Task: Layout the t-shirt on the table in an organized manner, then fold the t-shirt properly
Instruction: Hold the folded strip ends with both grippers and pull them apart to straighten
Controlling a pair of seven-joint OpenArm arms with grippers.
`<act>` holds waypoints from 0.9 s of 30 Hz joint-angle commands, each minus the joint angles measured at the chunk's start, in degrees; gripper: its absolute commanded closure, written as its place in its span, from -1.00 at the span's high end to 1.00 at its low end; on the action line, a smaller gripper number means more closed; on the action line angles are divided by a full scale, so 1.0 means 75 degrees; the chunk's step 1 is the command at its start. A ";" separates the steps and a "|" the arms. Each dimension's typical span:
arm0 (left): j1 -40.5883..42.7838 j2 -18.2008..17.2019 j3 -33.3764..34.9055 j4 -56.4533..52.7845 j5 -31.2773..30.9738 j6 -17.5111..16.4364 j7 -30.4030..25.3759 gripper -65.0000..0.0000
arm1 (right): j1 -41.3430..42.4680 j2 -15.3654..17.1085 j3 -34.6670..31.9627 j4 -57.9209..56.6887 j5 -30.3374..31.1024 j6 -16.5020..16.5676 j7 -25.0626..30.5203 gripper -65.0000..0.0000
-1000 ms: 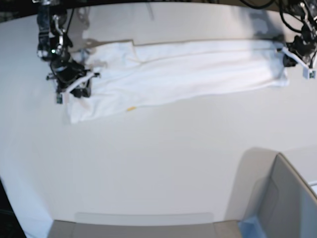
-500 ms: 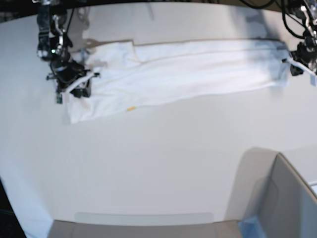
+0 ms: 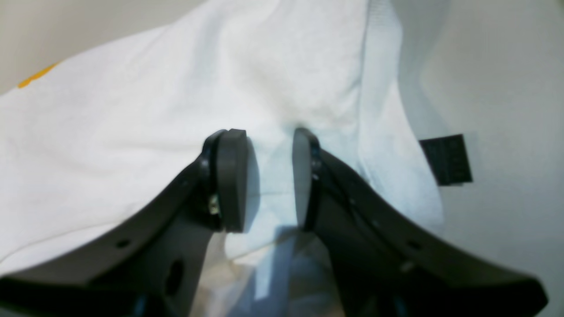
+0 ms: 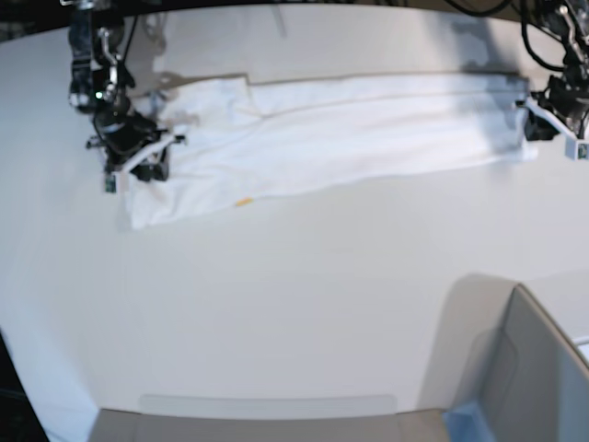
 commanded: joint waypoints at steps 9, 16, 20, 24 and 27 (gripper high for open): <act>0.0025 -0.0159 -0.0083 0.0045 -0.0083 -0.0010 0.0127 -0.32 | 0.0031 0.0058 -0.0001 0.0015 -0.0030 -0.0049 -0.0214 -0.42; -0.0022 -0.0218 -0.0036 -0.1069 -0.0071 -0.0010 -0.0119 -0.32 | 0.0020 0.0069 -0.0001 0.0015 -0.0030 -0.0049 -0.0214 -0.42; -0.0011 -0.0229 -0.0047 -0.1584 -0.0071 -0.0010 -0.0541 -0.32 | 0.0020 0.0069 -0.0001 0.0015 -0.0030 -0.0049 -0.0214 -0.42; 0.0025 -0.0241 0.0011 -0.1713 -0.0071 -0.0010 -0.0600 -0.32 | 0.0020 0.0093 -0.0001 0.0015 -0.0030 -0.0049 -0.0214 -0.42; 0.0013 -0.0241 0.0234 -0.1713 -0.0094 -0.0010 -0.0541 -0.32 | 0.0020 0.0081 -0.0001 0.0015 -0.0030 -0.0049 -0.0214 -0.42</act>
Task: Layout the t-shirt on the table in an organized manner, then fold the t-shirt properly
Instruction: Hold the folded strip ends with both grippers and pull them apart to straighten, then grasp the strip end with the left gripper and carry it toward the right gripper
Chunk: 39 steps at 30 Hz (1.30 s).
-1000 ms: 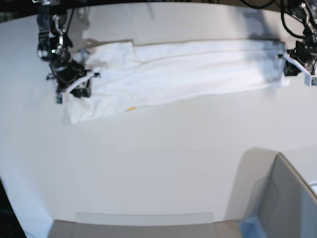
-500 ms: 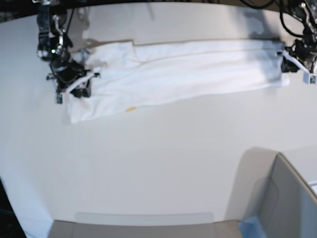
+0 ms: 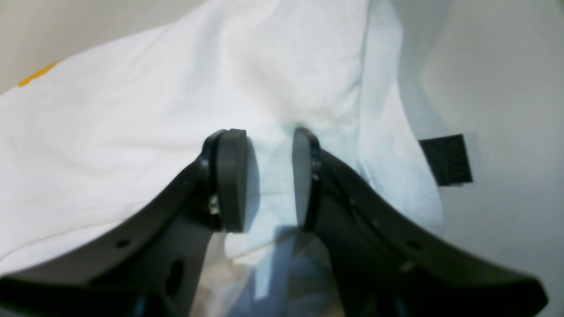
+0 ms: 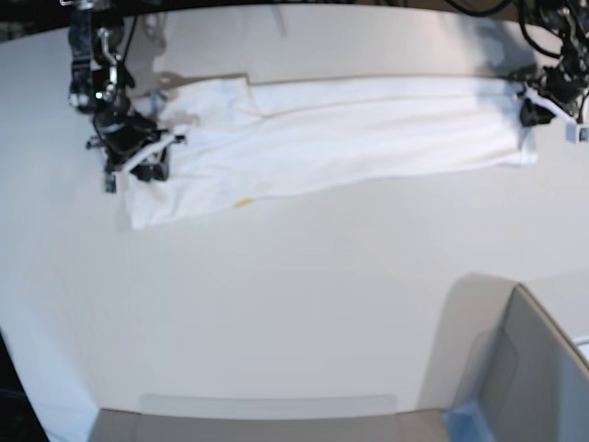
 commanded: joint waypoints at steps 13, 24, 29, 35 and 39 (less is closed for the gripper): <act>0.0004 -0.0095 0.0836 0.0021 0.0121 0.0036 0.0518 -0.69 | -0.0016 0.0087 0.0037 0.0026 -0.0030 -0.0052 -0.0214 -0.42; -0.0008 -0.0095 0.0519 0.0044 0.0133 0.0036 0.0495 -1.00 | 0.0020 0.0075 0.0026 0.0062 -0.0030 -0.0052 -0.0214 -0.42; -0.0195 -0.0095 -0.0500 0.0161 0.0133 0.0036 0.0542 -1.00 | -0.0004 0.0064 0.0026 0.0062 -0.0030 -0.0052 -0.0214 -0.42; -0.0184 -0.0060 -0.0911 0.1685 0.0133 0.0036 0.0659 -1.00 | -0.0004 0.0052 0.0014 0.0062 -0.0030 -0.0052 -0.0214 -0.42; -0.0090 -0.0037 -0.0512 0.2869 0.0133 0.0036 0.1515 -1.00 | 0.0008 0.0040 0.0014 0.0062 -0.0030 -0.0052 -0.0214 -0.42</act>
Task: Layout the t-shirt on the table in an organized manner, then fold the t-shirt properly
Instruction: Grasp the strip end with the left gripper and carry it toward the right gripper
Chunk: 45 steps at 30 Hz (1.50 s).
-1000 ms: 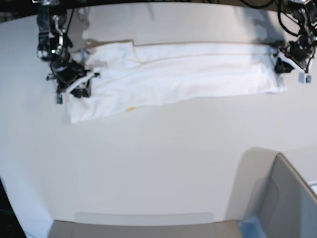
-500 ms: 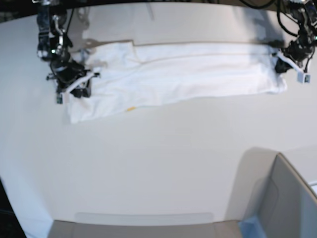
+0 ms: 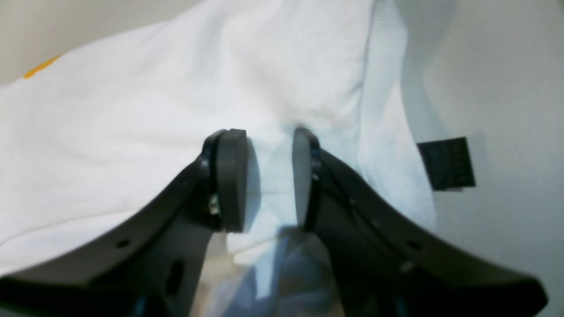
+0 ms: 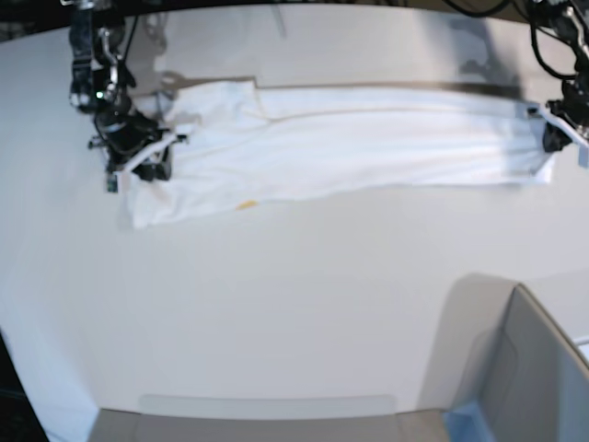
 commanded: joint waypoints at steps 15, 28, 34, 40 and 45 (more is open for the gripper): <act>-0.0005 0.0749 0.1490 0.2412 -0.0091 -0.0025 0.1184 -1.00 | 0.0023 -0.0045 0.0020 0.0056 -0.0086 -0.0081 -0.0185 -0.42; -0.0322 0.1452 0.3248 0.2494 -0.0091 -0.0025 0.1172 -1.00 | 0.0023 -0.0139 -0.0168 0.0056 -0.0086 -0.0081 -0.0185 -0.42; -0.0720 0.1874 0.4045 0.2494 -0.0091 -0.0025 0.1149 -1.00 | 0.0023 -0.0150 -0.0309 0.0056 -0.0086 -0.0081 -0.0185 -0.42; -0.0896 0.2285 0.4760 0.2494 -0.0091 -0.0025 0.1126 -1.00 | 0.0023 -0.0150 -0.0309 0.0056 -0.0086 -0.0081 -0.0185 -0.42; -0.0931 0.2484 0.5147 0.2483 -0.0080 -0.0025 0.0985 -1.00 | -0.0013 -0.0150 -0.0309 0.0056 -0.0086 -0.0081 -0.0185 -0.42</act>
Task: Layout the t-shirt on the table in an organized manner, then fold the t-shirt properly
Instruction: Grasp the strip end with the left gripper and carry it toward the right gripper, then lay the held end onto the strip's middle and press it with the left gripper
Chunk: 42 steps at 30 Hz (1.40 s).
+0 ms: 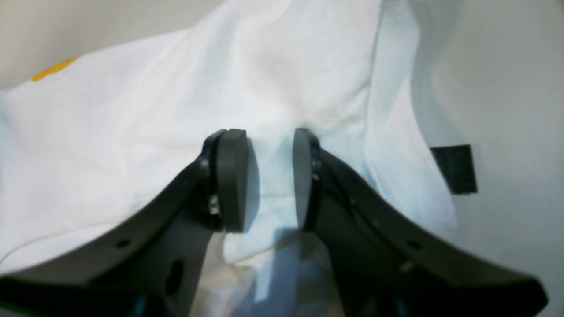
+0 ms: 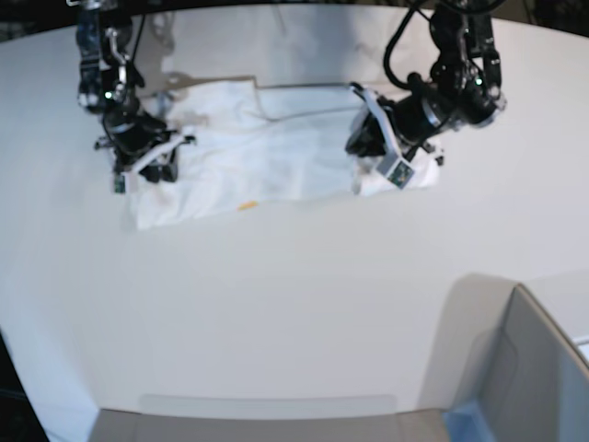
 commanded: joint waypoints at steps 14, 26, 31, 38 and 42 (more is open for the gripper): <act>-0.0464 0.0168 0.1612 -0.0206 0.1397 0.0195 -0.0664 -1.00 | -0.0053 0.0021 -0.0046 0.0035 0.0060 0.0027 -0.0290 -0.42; -0.0476 0.0344 0.2081 -0.0745 0.1866 0.0206 -0.1028 -1.00 | -0.0065 0.0021 -0.0046 0.0035 0.0060 0.0027 -0.0290 -0.42; -0.0652 0.0344 0.2092 -0.0827 0.1866 0.0206 -0.0969 -1.00 | -0.0065 0.0021 -0.0046 0.0035 0.0060 0.0027 -0.0290 -0.42; -0.0675 0.0461 0.2069 -0.0780 0.1808 0.0195 -0.1028 -0.72 | -0.0065 0.0021 -0.0046 0.0035 0.0060 0.0027 -0.0290 -0.42; -0.0675 0.0848 0.2057 -0.0780 0.1808 0.0160 -0.0957 -0.59 | -0.0065 0.0021 -0.0046 0.0024 0.0060 0.0027 -0.0290 -0.42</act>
